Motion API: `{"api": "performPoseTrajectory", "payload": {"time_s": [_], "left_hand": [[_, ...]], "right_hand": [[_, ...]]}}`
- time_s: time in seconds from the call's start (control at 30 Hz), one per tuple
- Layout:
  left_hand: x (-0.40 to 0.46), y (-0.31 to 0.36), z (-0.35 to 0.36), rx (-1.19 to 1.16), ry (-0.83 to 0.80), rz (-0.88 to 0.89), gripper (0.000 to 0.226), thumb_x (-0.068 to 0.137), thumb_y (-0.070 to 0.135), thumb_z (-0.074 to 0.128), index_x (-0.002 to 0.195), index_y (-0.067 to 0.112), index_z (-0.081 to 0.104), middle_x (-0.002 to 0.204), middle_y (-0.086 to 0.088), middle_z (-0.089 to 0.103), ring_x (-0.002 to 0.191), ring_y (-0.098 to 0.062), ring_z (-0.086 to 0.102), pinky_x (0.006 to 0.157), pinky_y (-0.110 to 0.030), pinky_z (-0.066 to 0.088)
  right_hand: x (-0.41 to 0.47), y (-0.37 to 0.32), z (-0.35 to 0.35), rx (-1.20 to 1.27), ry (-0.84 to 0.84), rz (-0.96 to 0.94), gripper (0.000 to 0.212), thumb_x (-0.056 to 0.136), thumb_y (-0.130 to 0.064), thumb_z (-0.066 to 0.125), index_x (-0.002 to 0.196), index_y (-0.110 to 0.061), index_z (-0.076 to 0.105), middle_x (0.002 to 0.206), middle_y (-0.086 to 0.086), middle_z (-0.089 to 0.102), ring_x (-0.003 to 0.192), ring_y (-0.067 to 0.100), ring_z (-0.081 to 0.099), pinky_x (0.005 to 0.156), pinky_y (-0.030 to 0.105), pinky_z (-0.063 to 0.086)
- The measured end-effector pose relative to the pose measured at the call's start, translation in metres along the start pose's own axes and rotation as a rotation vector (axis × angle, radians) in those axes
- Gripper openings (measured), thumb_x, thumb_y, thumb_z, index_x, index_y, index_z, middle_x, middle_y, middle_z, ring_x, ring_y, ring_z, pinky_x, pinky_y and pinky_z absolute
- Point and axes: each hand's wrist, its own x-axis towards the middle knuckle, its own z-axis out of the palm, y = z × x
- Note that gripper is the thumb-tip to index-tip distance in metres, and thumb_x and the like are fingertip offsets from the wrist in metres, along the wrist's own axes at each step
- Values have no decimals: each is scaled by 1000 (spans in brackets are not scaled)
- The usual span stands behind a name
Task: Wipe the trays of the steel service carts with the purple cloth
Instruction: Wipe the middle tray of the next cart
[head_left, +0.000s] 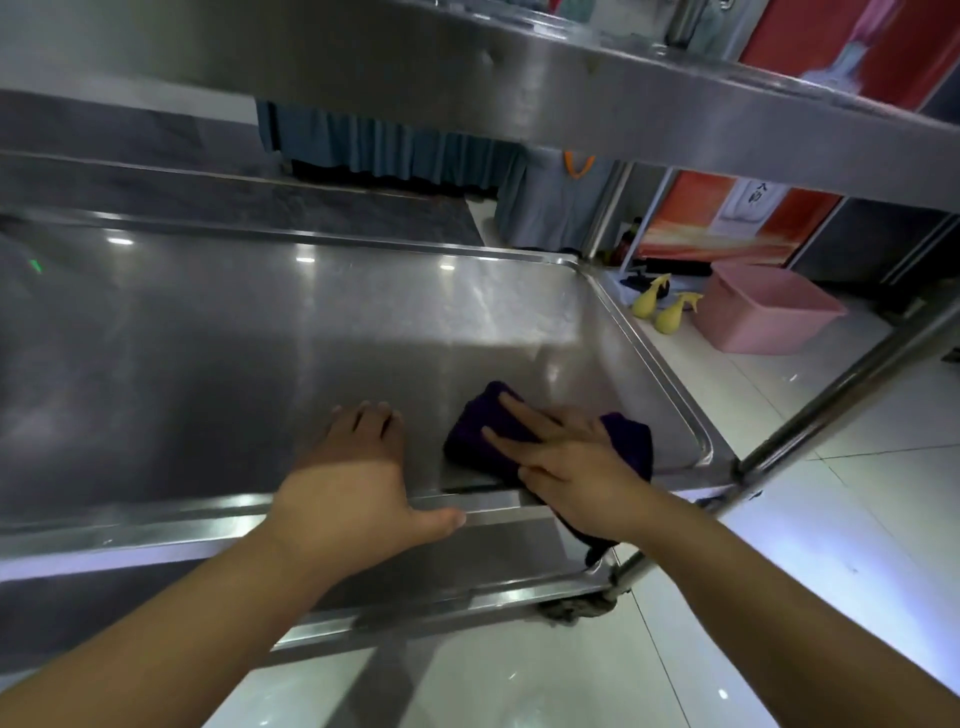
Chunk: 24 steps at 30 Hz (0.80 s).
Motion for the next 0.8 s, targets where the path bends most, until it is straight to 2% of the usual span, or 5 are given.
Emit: {"api": "performPoseTrajectory", "payload": {"time_s": [0.17, 0.3, 0.5, 0.63, 0.8], "left_hand": [[1, -3, 4, -23, -2, 11, 124, 49, 92, 17, 146, 14, 29, 150, -1, 29, 138, -21, 23, 114, -31, 21], [0, -3, 5, 12, 30, 33, 124, 50, 91, 15, 145, 12, 30, 149, -3, 30, 136, -22, 24, 115, -31, 17], [2, -4, 8, 38, 63, 48, 116, 57, 89, 26, 140, 9, 38, 142, -6, 40, 131, -24, 31, 115, -34, 20], [3, -3, 6, 44, 62, 47, 116, 57, 89, 27, 139, 9, 40, 141, -7, 41, 130, -25, 33, 115, -35, 21], [-2, 4, -2, 7, 96, 43, 102, 64, 84, 48, 134, 11, 39, 131, -5, 48, 123, -23, 40, 109, -31, 26]], "right_hand": [[12, 7, 3, 51, 28, -110, 54, 88, -51, 19, 141, -43, 23, 150, -27, 3, 121, 13, 28, 98, 27, 20], [56, 59, -9, -76, 114, 49, 47, 100, -32, 38, 146, -36, 31, 157, -13, 11, 124, 31, 37, 106, 39, 29], [124, 126, -16, -312, 32, 361, 60, 94, -43, 9, 147, -34, 33, 161, 1, 18, 133, 34, 38, 103, 53, 35], [114, 82, -19, -284, 68, 388, 48, 104, -34, 26, 151, -36, 23, 162, -4, 6, 133, 36, 30, 106, 49, 27], [82, 14, -10, -133, 32, 145, 49, 102, -30, 38, 148, -44, 25, 161, -12, 1, 133, 32, 29, 108, 42, 27]]}}
